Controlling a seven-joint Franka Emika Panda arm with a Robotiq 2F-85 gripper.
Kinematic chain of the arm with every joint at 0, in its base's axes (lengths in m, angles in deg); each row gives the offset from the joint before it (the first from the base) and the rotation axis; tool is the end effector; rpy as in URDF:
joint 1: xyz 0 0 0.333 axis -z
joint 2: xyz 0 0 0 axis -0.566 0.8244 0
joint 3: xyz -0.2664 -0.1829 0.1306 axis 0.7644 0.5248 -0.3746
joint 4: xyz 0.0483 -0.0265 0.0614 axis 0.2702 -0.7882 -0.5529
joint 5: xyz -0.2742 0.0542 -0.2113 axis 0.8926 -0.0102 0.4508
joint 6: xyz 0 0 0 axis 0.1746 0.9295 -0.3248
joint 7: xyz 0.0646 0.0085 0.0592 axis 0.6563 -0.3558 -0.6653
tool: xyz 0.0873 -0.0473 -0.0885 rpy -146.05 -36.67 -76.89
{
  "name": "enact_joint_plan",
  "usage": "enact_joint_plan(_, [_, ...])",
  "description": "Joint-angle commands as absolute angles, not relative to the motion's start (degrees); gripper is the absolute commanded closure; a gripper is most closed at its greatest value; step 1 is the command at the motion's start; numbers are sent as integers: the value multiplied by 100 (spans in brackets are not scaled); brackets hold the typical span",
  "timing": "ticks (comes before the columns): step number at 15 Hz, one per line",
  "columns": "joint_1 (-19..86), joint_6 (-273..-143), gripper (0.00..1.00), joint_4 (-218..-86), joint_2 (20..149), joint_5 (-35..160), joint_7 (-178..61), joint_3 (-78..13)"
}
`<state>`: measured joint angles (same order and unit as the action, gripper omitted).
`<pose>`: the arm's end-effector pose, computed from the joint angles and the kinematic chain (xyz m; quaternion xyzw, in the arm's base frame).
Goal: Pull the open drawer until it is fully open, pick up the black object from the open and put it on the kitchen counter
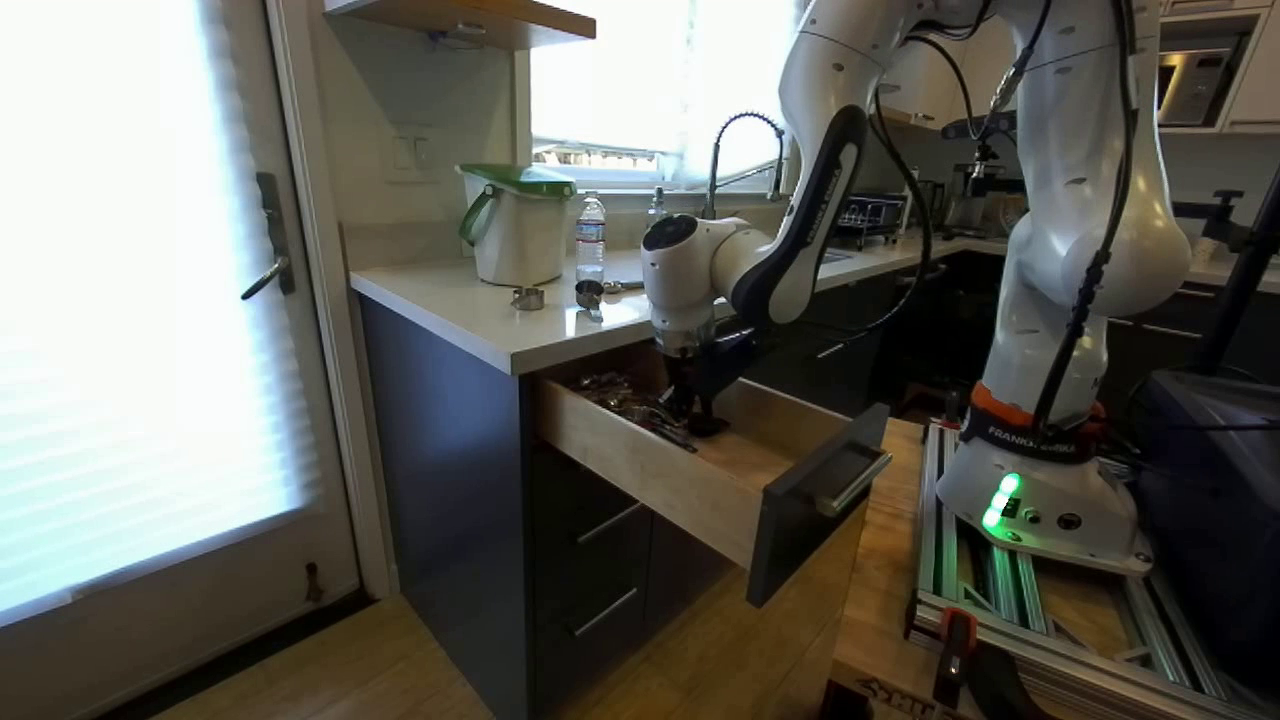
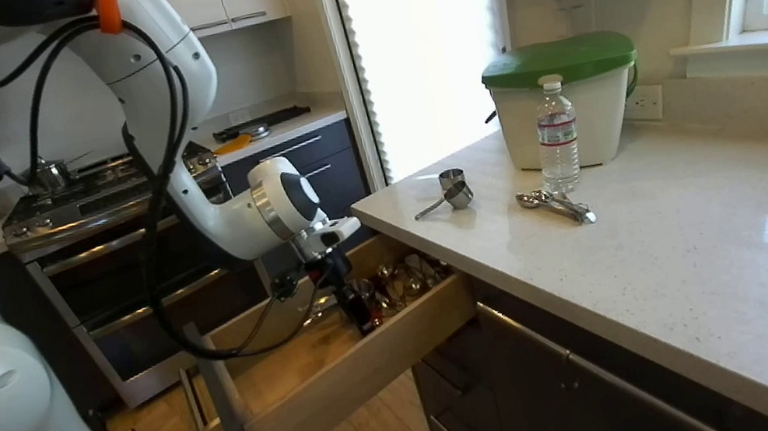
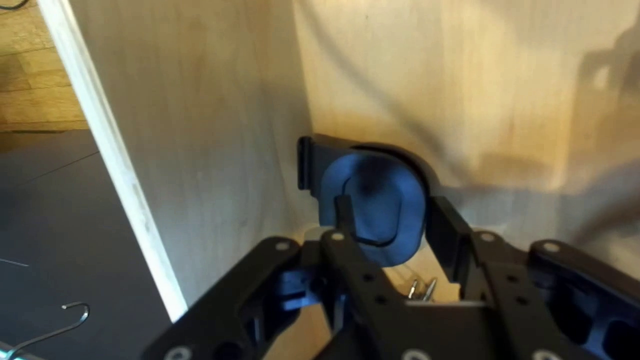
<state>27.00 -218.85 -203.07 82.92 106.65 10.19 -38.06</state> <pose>0.4229 0.0651 0.2129 0.9603 -0.1836 0.0436 0.2053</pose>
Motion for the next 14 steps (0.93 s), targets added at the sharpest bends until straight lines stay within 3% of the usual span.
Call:
enact_joint_plan(1, [2553,-21830,58,-20186,8494,10856,1213,-3641])
enact_joint_plan(4, [2530,-21834,65,-20167,8537,10856,1207,-3587])
enact_joint_plan(6, [2515,-21824,81,-20165,8525,10861,1202,-3558])
enact_joint_plan(8, [2506,-21812,86,-20169,8508,10874,1210,-3535])
enact_joint_plan(9, [2503,-21804,97,-20175,8490,10879,1213,-3528])
enact_joint_plan(14, [2491,-21779,97,-20191,8411,10862,1196,-3527])
